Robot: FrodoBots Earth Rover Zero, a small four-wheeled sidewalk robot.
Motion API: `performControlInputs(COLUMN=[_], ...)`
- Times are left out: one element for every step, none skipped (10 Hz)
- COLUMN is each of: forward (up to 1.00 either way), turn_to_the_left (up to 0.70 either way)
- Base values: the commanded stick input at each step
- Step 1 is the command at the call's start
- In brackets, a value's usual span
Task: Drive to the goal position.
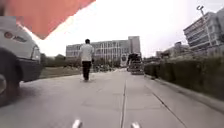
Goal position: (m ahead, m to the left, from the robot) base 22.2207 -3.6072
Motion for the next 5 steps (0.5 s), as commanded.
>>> performControlInputs(forward=[0.7,0.7,0.7,0.7,0.7], turn_to_the_left=[-0.03,-0.15,-0.19,-0.1,0.0])
